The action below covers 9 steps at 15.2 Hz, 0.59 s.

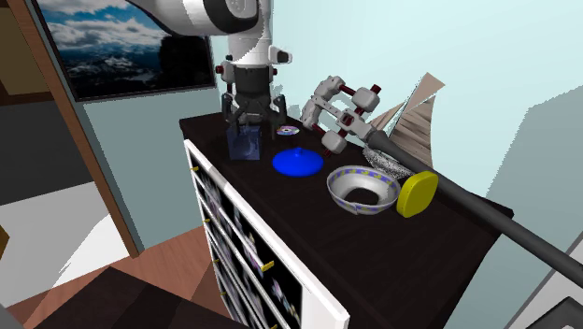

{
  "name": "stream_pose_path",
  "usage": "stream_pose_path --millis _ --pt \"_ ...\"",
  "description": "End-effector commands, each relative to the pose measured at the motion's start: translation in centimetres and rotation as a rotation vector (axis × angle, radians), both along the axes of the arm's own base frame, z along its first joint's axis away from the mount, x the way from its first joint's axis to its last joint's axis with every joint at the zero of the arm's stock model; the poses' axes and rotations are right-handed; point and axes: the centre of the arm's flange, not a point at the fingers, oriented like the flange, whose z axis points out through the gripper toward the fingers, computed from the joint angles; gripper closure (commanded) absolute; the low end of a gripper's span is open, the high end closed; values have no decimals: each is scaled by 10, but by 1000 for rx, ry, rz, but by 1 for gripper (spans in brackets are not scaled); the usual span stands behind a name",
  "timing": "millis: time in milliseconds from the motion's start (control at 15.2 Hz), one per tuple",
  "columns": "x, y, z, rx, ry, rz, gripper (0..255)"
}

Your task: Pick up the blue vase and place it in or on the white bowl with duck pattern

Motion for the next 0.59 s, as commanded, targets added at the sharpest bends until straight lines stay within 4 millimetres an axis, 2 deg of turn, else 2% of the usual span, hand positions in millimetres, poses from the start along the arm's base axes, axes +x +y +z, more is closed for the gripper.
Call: stream_pose_path --millis 0,528 --pt "19 -11 -7 -7 -12 3 0" --pt "103 -55 -25 -32 -62 14 0"
